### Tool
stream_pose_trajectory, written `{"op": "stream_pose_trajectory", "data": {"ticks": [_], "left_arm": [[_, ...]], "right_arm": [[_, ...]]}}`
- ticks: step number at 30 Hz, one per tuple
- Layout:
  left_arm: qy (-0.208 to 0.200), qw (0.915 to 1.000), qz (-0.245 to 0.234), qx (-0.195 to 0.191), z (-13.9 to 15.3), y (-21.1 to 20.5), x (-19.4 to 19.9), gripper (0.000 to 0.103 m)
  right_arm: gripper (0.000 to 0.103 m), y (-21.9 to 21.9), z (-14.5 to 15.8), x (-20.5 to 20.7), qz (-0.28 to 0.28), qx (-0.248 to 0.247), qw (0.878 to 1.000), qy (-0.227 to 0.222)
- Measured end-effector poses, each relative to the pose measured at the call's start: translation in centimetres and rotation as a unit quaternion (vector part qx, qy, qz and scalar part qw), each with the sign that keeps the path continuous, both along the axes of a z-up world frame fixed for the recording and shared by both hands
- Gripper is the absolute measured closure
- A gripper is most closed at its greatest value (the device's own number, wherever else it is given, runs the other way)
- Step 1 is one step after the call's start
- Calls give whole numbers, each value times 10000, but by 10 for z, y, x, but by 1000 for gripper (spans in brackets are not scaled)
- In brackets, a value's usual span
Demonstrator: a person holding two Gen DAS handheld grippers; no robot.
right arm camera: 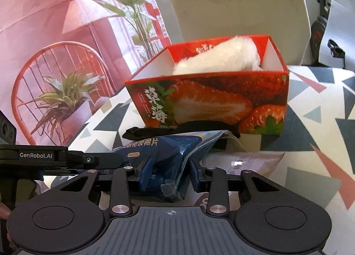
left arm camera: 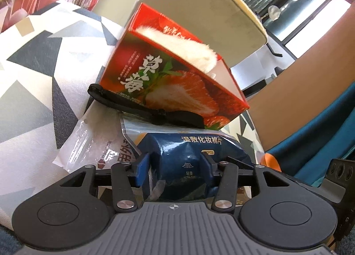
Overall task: Organize soft objects
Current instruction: 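Lift the blue packet with both grippers and carry it over the red box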
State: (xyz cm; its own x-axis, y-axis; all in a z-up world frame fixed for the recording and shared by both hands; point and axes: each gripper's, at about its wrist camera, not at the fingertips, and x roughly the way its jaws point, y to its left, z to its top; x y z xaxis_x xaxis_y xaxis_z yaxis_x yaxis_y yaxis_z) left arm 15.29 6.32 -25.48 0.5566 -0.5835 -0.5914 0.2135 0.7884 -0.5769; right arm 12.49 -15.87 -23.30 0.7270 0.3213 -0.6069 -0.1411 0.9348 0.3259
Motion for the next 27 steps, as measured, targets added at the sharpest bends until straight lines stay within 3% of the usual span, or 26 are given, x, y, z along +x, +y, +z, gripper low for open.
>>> {"op": "stream_pose_trajectory", "data": {"ticks": [18, 27], "left_arm": [[-679, 9976, -54, 89, 48, 4, -37, 52], [-791, 9968, 4, 134, 75, 11, -29, 52]], "right_arm": [[70, 12, 44, -40, 118, -345, 9965, -746], [70, 19, 67, -34, 208, -416, 9931, -1079]]}}
